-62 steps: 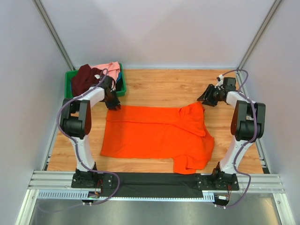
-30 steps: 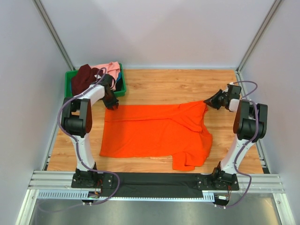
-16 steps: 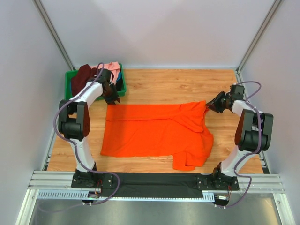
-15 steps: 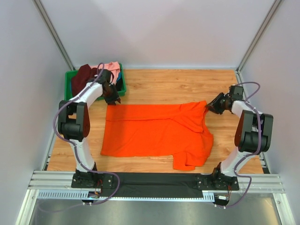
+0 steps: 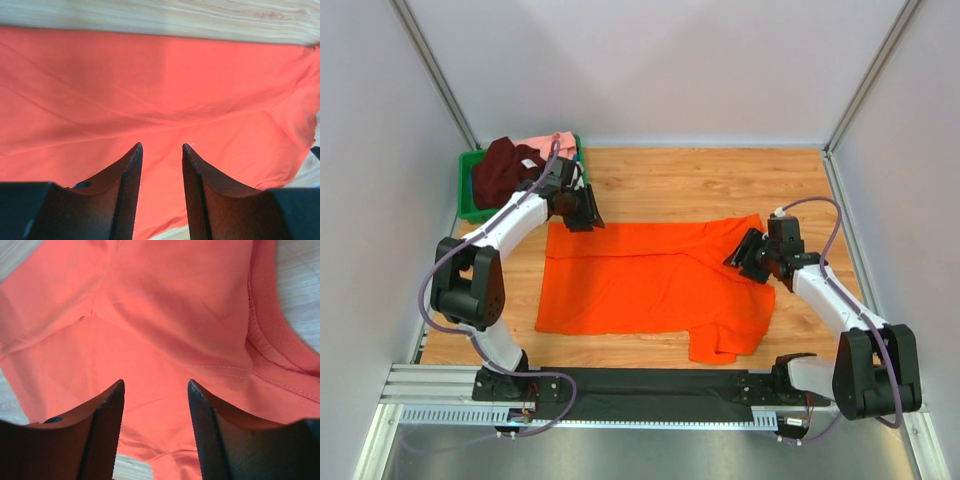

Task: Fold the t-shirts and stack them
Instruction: Fold the tshirt

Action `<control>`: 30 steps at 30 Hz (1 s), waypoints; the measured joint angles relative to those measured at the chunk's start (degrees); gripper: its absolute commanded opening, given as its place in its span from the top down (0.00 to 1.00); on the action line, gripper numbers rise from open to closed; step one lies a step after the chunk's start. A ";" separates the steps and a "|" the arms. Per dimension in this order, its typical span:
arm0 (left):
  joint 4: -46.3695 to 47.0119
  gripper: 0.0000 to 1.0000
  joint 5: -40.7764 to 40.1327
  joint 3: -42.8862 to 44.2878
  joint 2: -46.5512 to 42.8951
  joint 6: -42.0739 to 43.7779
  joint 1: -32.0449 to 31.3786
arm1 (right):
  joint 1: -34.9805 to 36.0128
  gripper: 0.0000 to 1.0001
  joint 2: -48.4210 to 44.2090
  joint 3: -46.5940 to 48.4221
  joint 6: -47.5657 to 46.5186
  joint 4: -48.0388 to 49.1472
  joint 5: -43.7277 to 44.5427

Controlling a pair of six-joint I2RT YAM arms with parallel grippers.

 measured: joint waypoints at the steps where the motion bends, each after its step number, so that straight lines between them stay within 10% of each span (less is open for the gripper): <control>1: 0.26 0.56 0.24 0.02 0.55 0.00 0.28 | 0.55 0.42 -0.42 -0.72 0.98 0.96 0.87; 23: -1.31 0.56 -2.27 0.11 5.18 0.09 1.11 | 8.59 0.36 4.68 -9.51 12.00 18.99 12.94; 30: -1.60 0.56 -3.28 0.11 5.18 0.09 1.11 | 8.59 0.50 7.23 -8.57 11.30 19.34 14.99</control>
